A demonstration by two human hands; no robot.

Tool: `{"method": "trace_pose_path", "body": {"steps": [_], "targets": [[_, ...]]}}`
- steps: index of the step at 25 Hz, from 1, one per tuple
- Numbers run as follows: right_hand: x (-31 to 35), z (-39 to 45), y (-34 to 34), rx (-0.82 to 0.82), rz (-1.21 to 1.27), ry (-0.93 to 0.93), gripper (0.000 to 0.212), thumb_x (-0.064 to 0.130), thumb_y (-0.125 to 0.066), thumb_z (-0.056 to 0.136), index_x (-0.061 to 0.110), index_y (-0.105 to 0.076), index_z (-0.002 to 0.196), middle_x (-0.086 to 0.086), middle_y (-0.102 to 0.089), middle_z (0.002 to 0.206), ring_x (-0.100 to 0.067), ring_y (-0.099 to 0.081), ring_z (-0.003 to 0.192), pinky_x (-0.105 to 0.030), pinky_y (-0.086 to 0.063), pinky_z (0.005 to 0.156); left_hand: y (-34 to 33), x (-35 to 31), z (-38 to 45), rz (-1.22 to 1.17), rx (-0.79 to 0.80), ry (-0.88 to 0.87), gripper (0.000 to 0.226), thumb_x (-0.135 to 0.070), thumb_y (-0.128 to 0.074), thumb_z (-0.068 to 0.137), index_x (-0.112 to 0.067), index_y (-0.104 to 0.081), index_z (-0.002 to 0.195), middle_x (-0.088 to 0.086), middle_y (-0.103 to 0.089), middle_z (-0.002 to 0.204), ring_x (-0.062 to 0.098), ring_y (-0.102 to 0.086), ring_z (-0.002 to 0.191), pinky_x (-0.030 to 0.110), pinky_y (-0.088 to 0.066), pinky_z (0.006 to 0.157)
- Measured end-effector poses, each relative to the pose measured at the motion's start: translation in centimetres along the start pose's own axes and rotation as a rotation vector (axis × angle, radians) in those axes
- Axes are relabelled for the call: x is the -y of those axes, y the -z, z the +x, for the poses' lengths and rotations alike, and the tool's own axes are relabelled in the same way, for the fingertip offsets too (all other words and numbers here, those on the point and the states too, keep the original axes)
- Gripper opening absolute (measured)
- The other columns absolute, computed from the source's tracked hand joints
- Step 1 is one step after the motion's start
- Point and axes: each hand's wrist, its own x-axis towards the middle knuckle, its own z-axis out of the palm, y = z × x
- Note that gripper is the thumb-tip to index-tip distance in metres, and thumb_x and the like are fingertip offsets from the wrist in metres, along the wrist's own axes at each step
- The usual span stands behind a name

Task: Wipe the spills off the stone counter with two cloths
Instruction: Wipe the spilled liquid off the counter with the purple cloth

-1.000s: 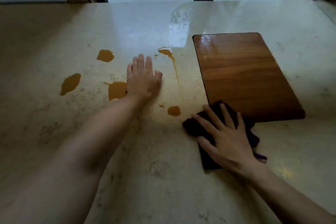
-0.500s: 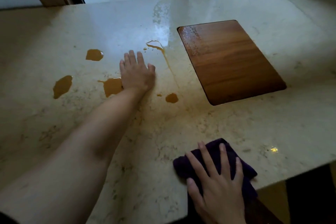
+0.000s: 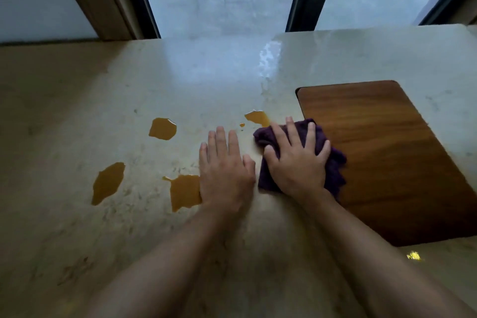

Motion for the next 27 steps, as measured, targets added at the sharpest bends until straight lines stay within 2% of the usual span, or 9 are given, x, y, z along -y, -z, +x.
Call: {"method": "trace_pose_path", "body": {"steps": [4, 8, 11, 14, 18, 22, 24, 27], "targets": [[0.9, 12.6, 0.8, 0.068, 0.037, -0.03, 0.06, 0.058, -0.018, 0.096, 0.045, -0.008, 0.153, 0.009, 0.002, 0.166, -0.035, 0.011, 0.15, -0.07, 0.004, 0.112, -0.1, -0.2, -0.4, 0.048, 0.029, 0.015, 0.066, -0.041, -0.023, 0.096, -0.015, -0.018, 0.157, 0.013, -0.015, 0.165, 0.029, -0.011, 0.153, 0.05, -0.013, 0.123], [3.2, 24.0, 1.2, 0.083, 0.041, -0.022, 0.062, 0.057, -0.02, 0.095, 0.044, -0.01, 0.154, 0.008, 0.001, 0.166, -0.036, 0.011, 0.149, -0.071, 0.006, 0.111, 0.0, -0.2, -0.4, 0.078, 0.03, 0.009, 0.067, -0.039, -0.034, 0.092, -0.011, -0.033, 0.152, 0.016, -0.029, 0.161, 0.033, -0.027, 0.148, 0.054, -0.028, 0.117], [4.9, 29.6, 1.9, 0.112, 0.03, 0.034, 0.06, 0.057, -0.019, 0.094, 0.047, -0.011, 0.153, 0.009, 0.0, 0.166, -0.035, 0.012, 0.15, -0.071, 0.006, 0.111, -0.5, -0.4, -0.4, 0.074, -0.001, 0.003, 0.069, -0.039, -0.042, 0.086, -0.009, -0.042, 0.148, 0.017, -0.036, 0.157, 0.035, -0.036, 0.144, 0.053, -0.029, 0.115], [7.5, 32.1, 2.0, 0.137, 0.021, 0.17, 0.057, 0.055, -0.02, 0.094, 0.052, -0.013, 0.151, 0.012, -0.002, 0.166, -0.032, 0.009, 0.15, -0.069, 0.004, 0.112, -0.9, -0.4, -0.2, 0.066, -0.045, -0.004, 0.069, -0.039, -0.047, 0.083, -0.009, -0.046, 0.146, 0.017, -0.039, 0.155, 0.036, -0.04, 0.142, 0.052, -0.027, 0.111], [9.4, 29.2, 1.5, 0.17, -0.026, 0.367, 0.054, 0.055, -0.023, 0.094, 0.06, -0.013, 0.147, 0.017, -0.001, 0.164, -0.027, 0.008, 0.151, -0.068, 0.004, 0.112, -0.4, -0.3, -0.3, 0.047, -0.02, -0.007, 0.067, -0.04, -0.041, 0.087, -0.009, -0.045, 0.146, 0.017, -0.041, 0.154, 0.035, -0.04, 0.142, 0.056, -0.035, 0.113], [7.6, 21.7, 1.5, 0.166, -0.025, 0.455, 0.052, 0.056, -0.023, 0.096, 0.06, -0.01, 0.147, 0.018, 0.0, 0.164, -0.025, 0.01, 0.151, -0.066, 0.006, 0.113, -0.1, -0.2, -0.6, 0.002, 0.016, 0.018, 0.068, -0.042, -0.035, 0.092, -0.014, -0.028, 0.153, 0.015, -0.035, 0.157, 0.033, -0.032, 0.146, 0.054, -0.025, 0.117], [6.6, 16.7, 1.5, 0.165, -0.019, 0.447, 0.053, 0.058, -0.023, 0.097, 0.059, -0.008, 0.148, 0.017, 0.002, 0.164, -0.023, 0.012, 0.151, -0.066, 0.007, 0.114, 0.2, 0.1, -0.8, -0.025, -0.024, -0.039, 0.066, -0.041, -0.031, 0.092, -0.016, -0.025, 0.152, 0.015, -0.039, 0.154, 0.033, -0.035, 0.145, 0.049, -0.023, 0.119], [4.8, 8.4, 1.6, 0.205, -0.08, 0.426, 0.058, 0.069, -0.014, 0.092, 0.06, 0.001, 0.147, 0.015, 0.009, 0.164, -0.023, 0.015, 0.15, -0.065, 0.006, 0.115, 2.0, 0.7, -2.1, -0.172, -0.136, -0.211, 0.054, -0.033, -0.032, 0.094, -0.013, -0.039, 0.144, 0.014, -0.051, 0.143, 0.033, -0.046, 0.135, 0.046, -0.031, 0.117]]}}
